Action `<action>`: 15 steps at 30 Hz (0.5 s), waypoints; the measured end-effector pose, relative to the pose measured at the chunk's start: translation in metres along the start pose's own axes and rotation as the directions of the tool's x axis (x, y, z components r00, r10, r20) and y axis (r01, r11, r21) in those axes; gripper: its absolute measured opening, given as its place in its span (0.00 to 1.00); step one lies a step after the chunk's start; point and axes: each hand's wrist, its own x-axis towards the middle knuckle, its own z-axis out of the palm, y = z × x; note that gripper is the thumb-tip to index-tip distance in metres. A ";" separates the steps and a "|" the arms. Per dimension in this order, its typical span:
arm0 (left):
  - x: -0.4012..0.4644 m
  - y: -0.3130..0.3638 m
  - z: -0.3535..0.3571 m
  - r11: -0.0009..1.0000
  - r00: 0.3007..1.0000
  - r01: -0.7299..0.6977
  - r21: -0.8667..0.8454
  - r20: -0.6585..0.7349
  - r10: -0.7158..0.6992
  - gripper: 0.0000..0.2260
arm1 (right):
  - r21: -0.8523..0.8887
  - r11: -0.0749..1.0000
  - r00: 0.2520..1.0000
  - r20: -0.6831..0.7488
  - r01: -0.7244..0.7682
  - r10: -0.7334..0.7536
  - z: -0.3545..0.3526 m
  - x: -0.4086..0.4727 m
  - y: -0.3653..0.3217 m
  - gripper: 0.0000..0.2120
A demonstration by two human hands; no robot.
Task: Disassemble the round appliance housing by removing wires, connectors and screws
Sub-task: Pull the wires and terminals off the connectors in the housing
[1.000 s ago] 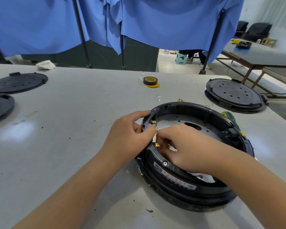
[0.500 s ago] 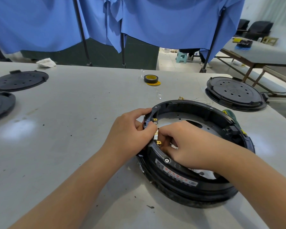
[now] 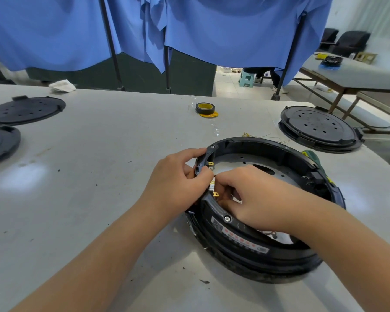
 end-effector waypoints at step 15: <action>0.000 0.002 0.002 1.000 1.000 0.024 -0.007 0.007 -0.024 0.15 | -0.080 0.994 0.997 0.037 0.068 -0.066 -0.008 0.002 0.001 0.08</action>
